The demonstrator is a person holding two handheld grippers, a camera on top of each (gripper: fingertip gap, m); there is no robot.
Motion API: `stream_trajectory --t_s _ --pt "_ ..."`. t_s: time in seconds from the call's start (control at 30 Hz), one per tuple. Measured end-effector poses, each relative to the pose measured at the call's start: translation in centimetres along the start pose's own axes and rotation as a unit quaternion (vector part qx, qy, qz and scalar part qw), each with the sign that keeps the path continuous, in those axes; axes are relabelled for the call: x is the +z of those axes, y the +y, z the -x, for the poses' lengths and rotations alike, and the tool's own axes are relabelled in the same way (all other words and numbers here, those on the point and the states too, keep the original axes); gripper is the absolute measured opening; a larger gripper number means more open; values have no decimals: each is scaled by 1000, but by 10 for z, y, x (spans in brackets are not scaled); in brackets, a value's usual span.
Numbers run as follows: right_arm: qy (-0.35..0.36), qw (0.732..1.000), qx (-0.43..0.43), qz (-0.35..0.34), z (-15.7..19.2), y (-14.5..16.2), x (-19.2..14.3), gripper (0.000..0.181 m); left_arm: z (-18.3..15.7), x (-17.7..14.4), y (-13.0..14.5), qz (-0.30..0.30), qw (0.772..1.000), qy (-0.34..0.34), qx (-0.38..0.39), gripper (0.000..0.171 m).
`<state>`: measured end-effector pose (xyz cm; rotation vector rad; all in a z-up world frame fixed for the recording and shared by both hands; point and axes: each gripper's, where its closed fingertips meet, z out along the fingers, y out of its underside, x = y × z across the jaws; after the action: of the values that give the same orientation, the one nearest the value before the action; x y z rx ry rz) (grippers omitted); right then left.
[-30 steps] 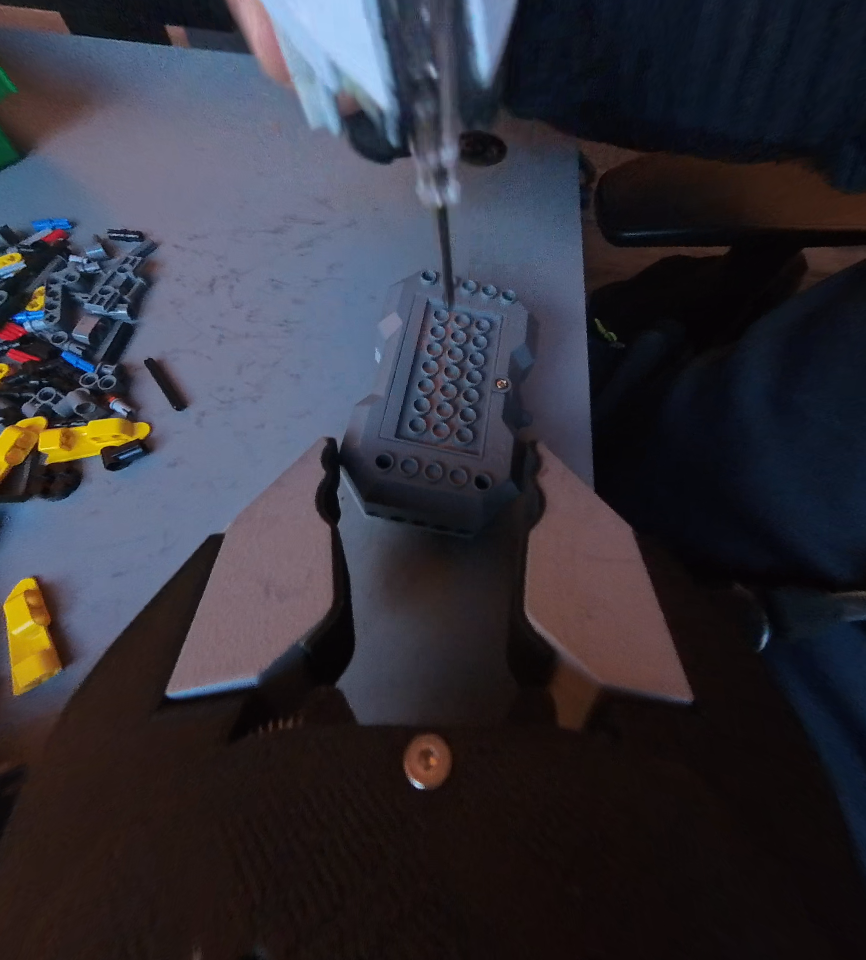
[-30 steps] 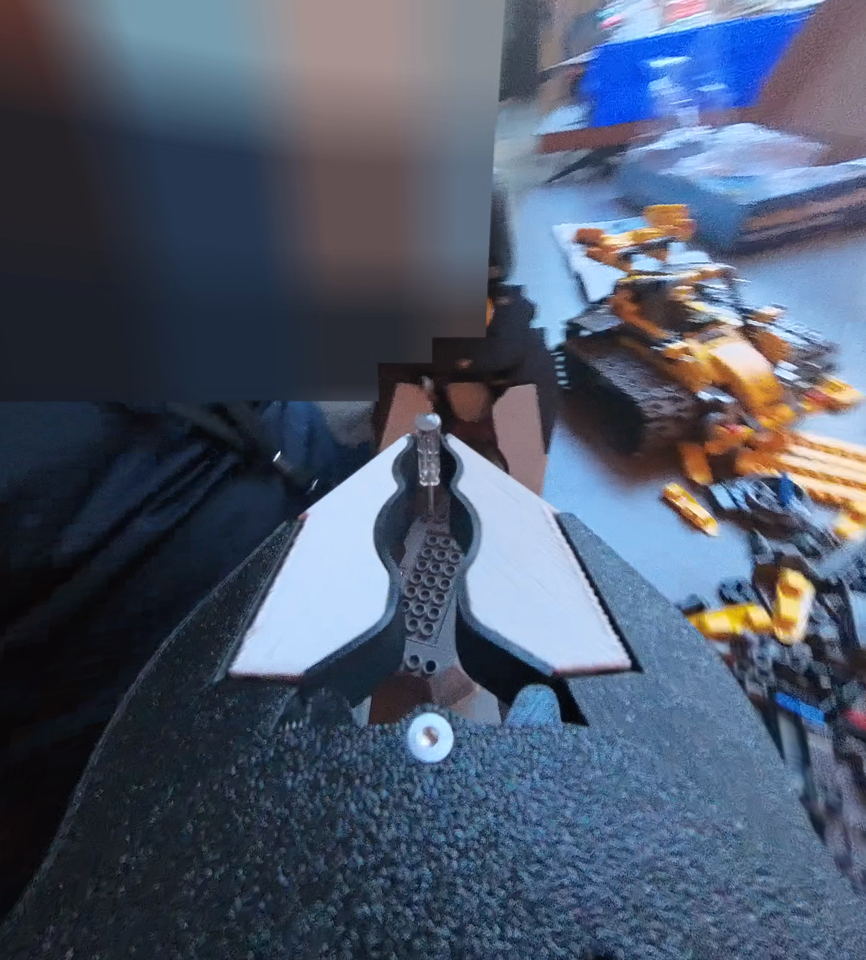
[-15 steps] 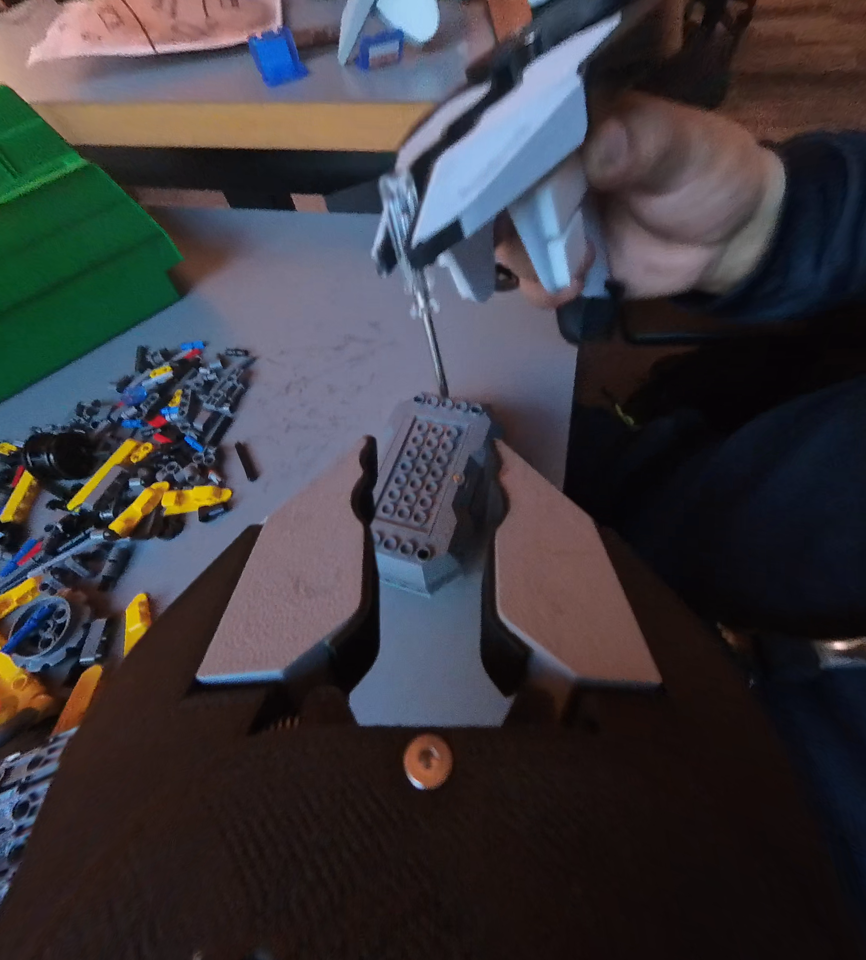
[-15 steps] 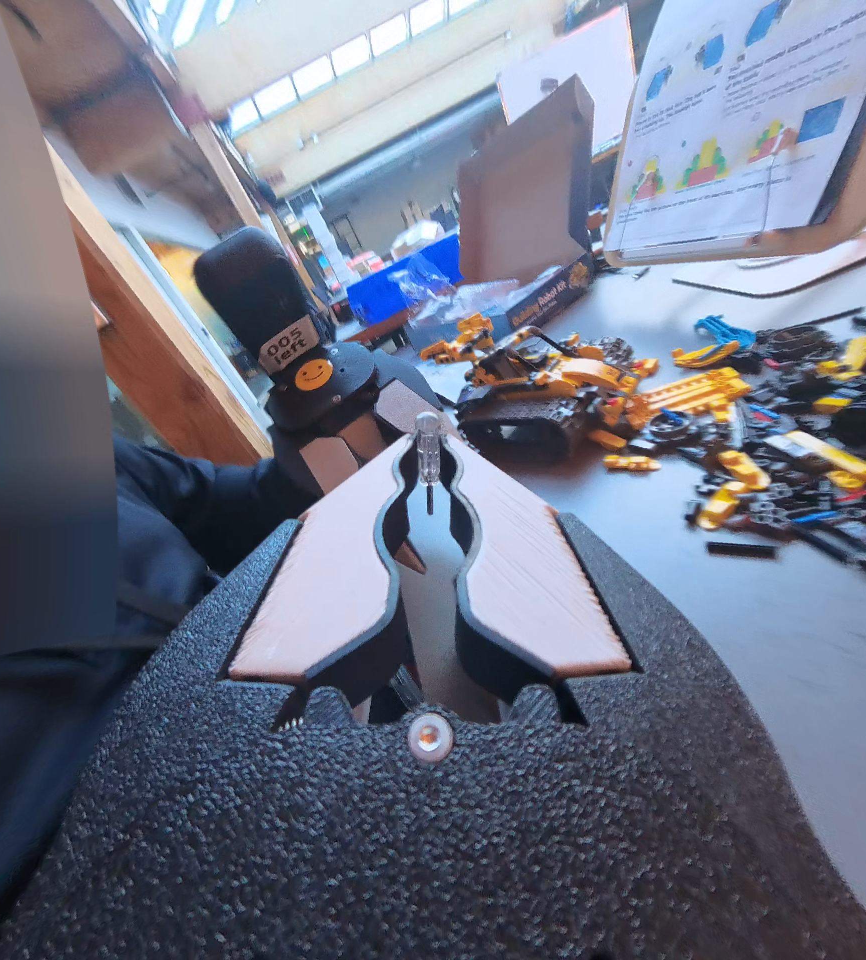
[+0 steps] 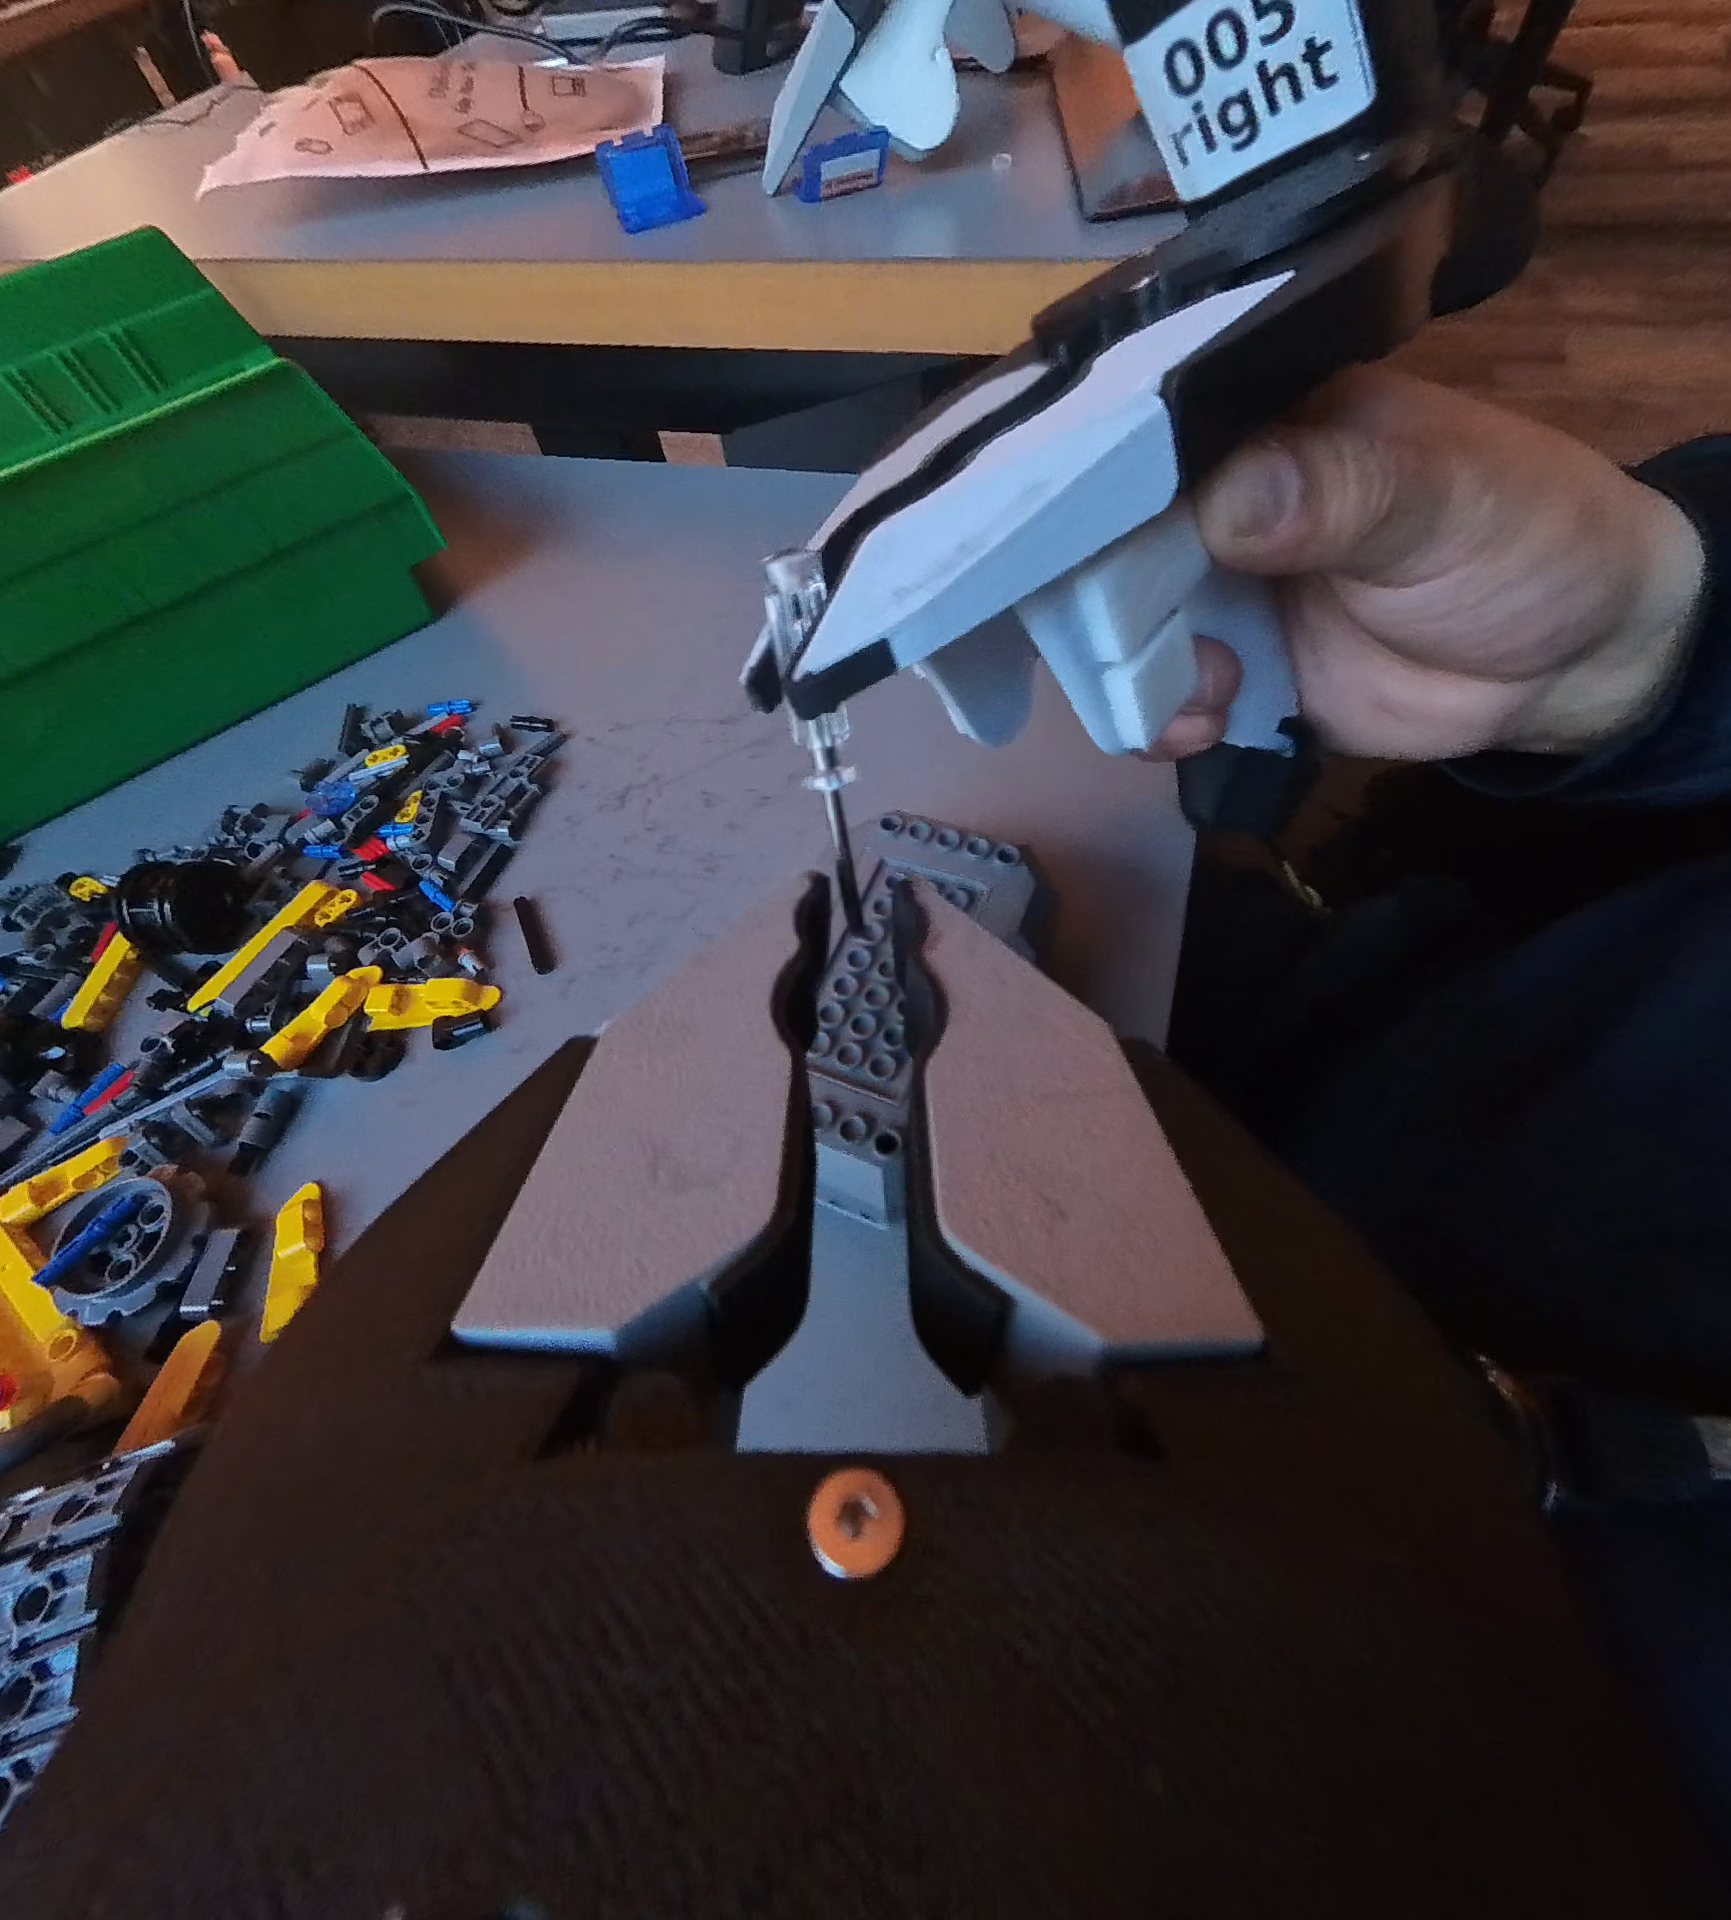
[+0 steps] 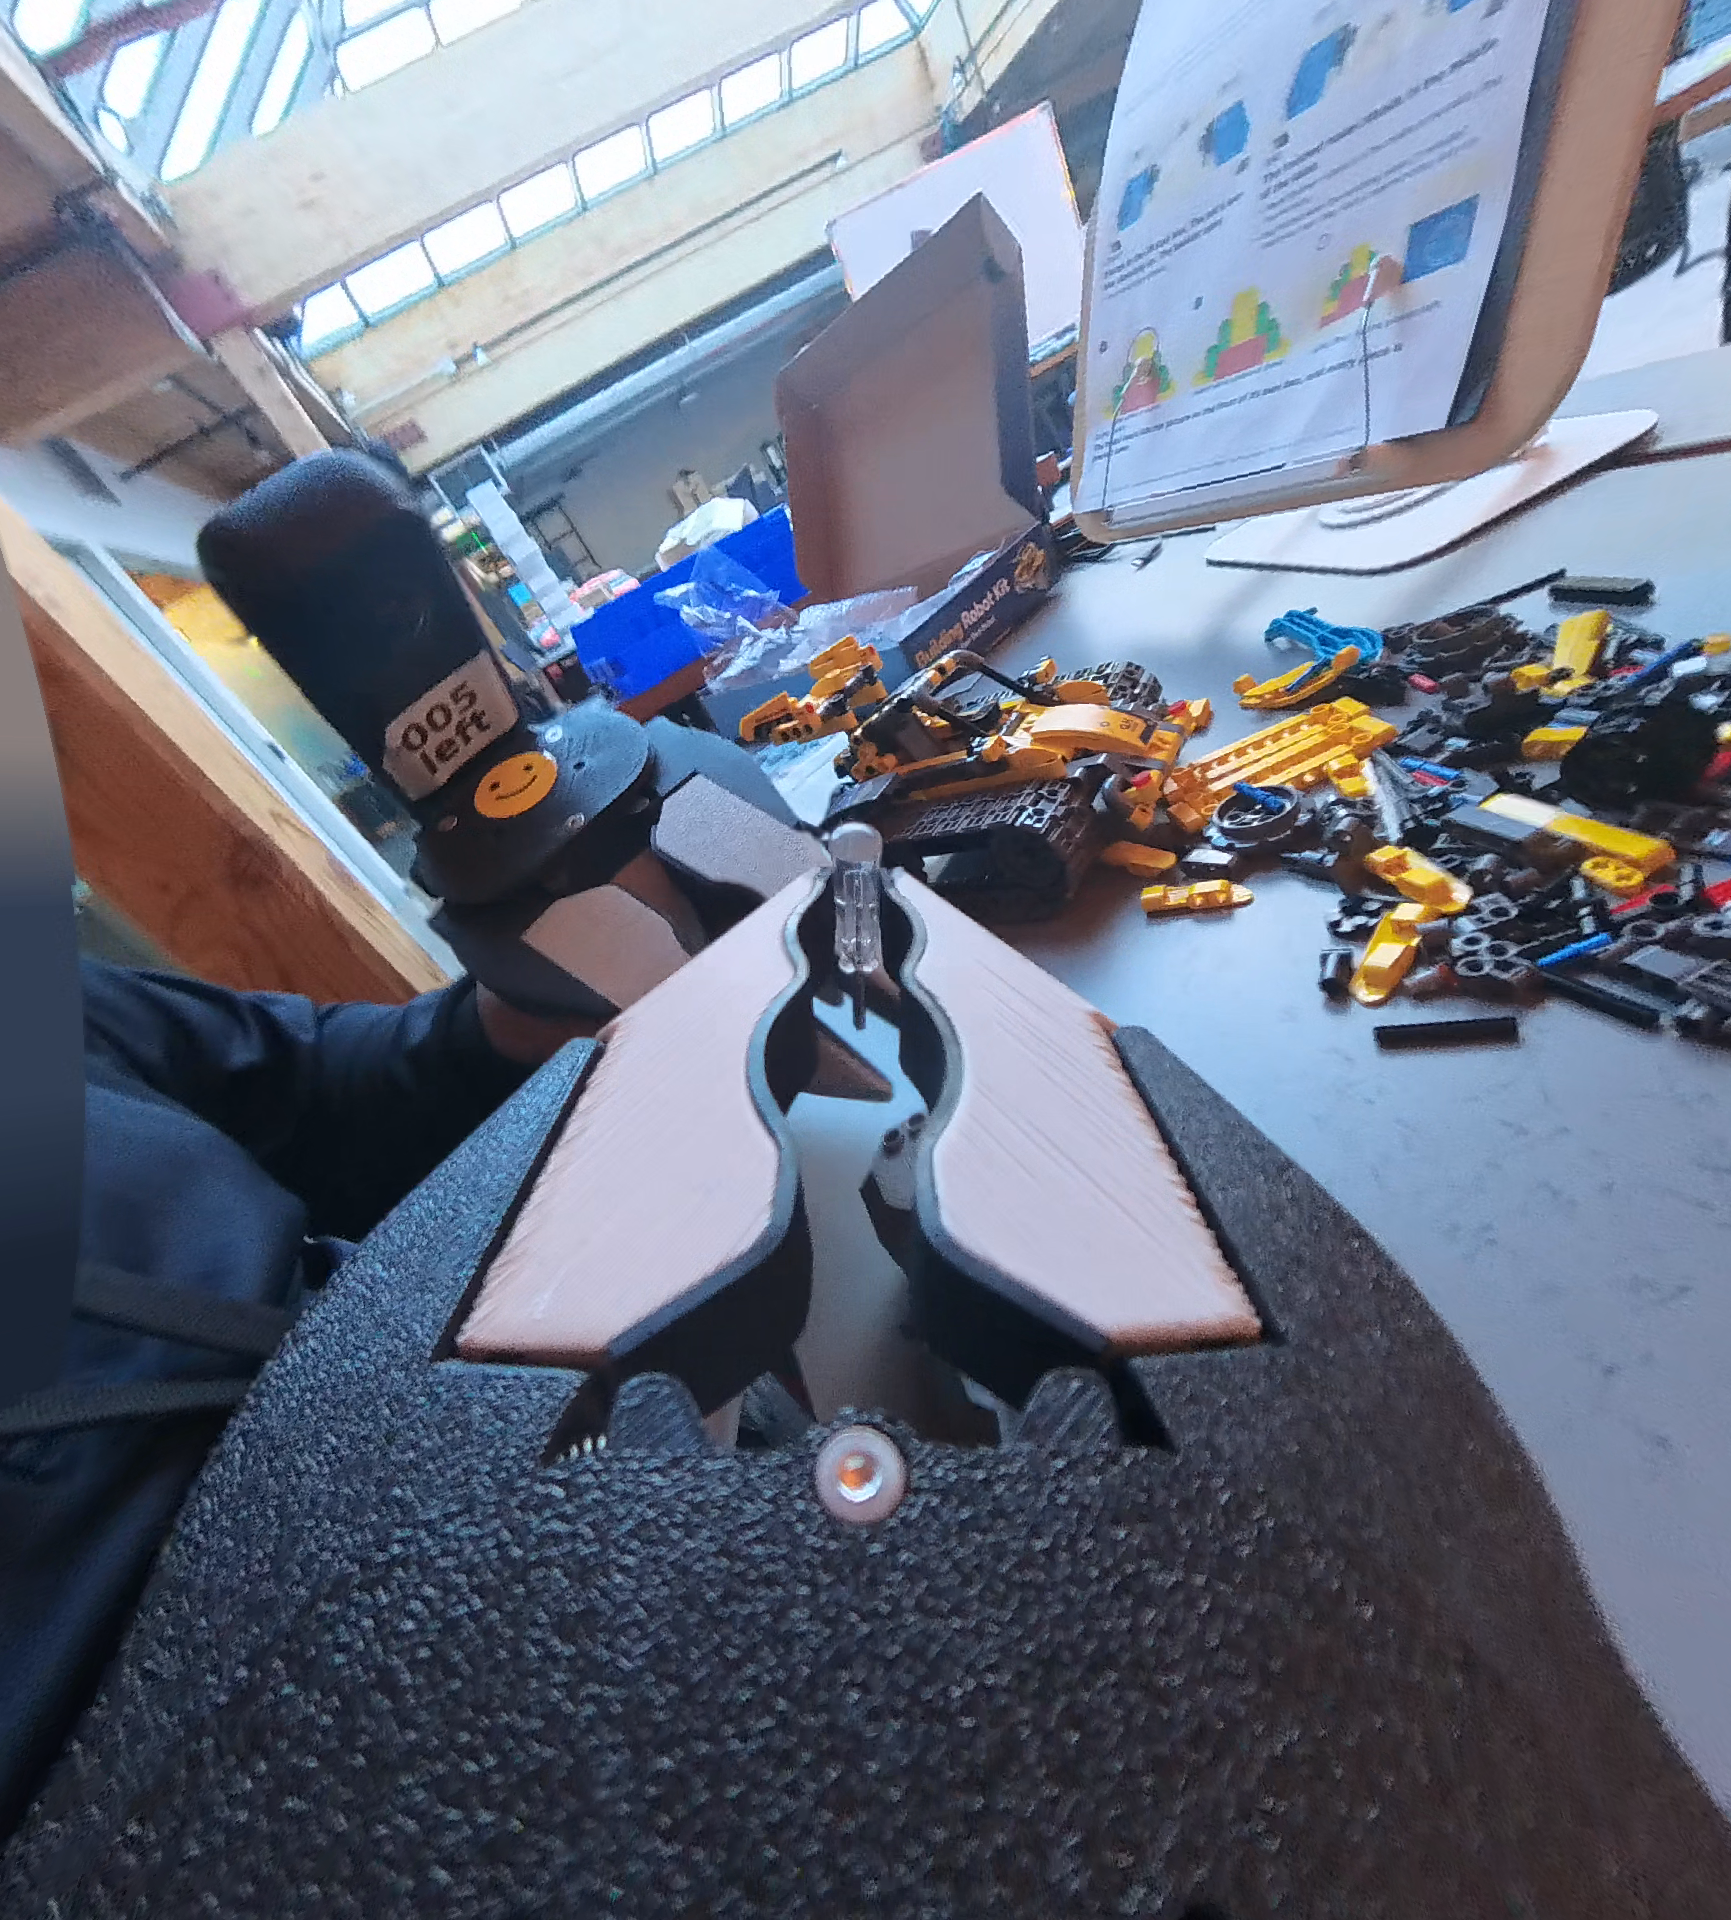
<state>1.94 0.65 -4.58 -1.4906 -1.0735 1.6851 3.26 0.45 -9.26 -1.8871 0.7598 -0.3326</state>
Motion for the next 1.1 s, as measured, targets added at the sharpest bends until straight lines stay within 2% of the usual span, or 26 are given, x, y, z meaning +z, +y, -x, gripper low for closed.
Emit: stream_trajectory --t_s 0.07,0.2,0.37,0.5,0.63,0.77,0.8,0.87,0.9,0.97,1.1 --pt "-5 1000 19 -5 1 0 1 7 1 0 0 1 1000 -12 12 0" --pt "-16 1000 2 2 2 4 -2 7 -1 0 2 9 1000 -1 8 0" --pt "-66 996 -29 44 11 14 -8 8 -21 -6 2 7 990 129 -60 0" --pt "-92 990 -68 86 19 23 -11 9 -33 -10 6 19 978 191 -77 0" --pt "-93 986 -87 107 21 26 -13 9 -36 -10 8 14 972 217 -94 0" --pt "-76 986 -98 113 16 27 -10 8 -28 -7 11 15 977 192 -89 0" --pt "-76 985 -102 115 16 27 -11 8 -23 -6 14 23 981 176 -82 11" --pt "-72 984 -107 121 13 28 -15 8 -9 -6 26 52 988 131 -61 46" --pt "-66 984 -112 126 11 28 -17 8 -2 -7 33 67 990 112 -45 56" --pt "-49 981 -122 144 8 31 -20 8 7 -8 46 86 992 87 -15 60" --pt "-13 971 -151 186 -2 41 -25 8 7 -2 59 101 991 93 -3 69"
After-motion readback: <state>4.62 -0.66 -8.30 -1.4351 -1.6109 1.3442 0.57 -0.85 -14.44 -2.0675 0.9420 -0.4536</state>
